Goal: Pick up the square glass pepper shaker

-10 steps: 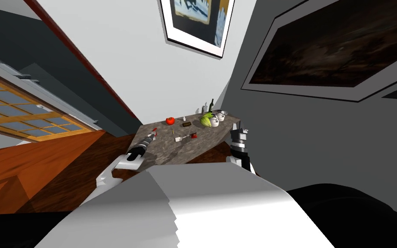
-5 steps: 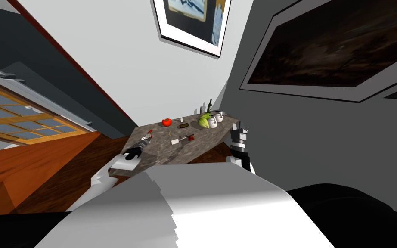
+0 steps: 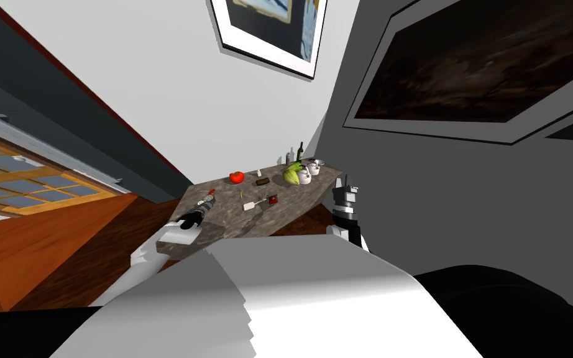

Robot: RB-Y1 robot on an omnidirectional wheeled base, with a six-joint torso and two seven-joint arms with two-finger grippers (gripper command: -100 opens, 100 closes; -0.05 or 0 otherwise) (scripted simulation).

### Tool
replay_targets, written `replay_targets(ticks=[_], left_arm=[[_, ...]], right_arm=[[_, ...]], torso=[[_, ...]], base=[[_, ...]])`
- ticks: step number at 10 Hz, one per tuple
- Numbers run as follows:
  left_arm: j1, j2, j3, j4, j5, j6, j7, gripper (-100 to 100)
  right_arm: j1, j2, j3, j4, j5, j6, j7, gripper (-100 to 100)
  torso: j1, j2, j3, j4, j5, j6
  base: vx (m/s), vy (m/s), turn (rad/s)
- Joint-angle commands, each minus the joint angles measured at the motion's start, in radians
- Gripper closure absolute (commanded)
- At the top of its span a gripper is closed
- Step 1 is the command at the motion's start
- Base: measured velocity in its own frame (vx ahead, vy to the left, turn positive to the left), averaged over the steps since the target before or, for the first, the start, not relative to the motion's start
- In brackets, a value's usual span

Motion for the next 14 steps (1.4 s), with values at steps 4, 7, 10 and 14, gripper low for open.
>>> replay_targets(ticks=[4,7,10,14], left_arm=[[-0.050,0.001,0.023,0.098,-0.004,-0.018,0.010,-100],[-0.064,0.003,0.028,0.125,-0.004,-0.023,0.013,-100],[-0.065,0.003,0.028,0.127,-0.005,-0.024,0.012,100],[-0.050,0.001,0.023,0.098,-0.004,-0.018,0.010,100]], right_arm=[[0.000,0.000,0.000,0.000,0.000,0.000,0.000,0],[0.000,0.000,0.000,0.000,0.000,0.000,0.000,0],[0.000,0.000,0.000,0.000,0.000,0.000,0.000,0],[0.000,0.000,0.000,0.000,0.000,0.000,0.000,0]], torso=[[0.000,0.001,0.001,0.000,0.000,0.000],[0.000,0.000,0.000,0.000,0.000,0.000],[0.000,-0.003,-0.002,-0.001,0.001,0.000],[0.001,-0.003,-0.002,-0.001,0.001,0.000]], base=[[-0.046,0.008,-0.119],[-0.025,0.002,-0.069],[0.000,0.000,0.000],[0.006,0.001,0.034]])
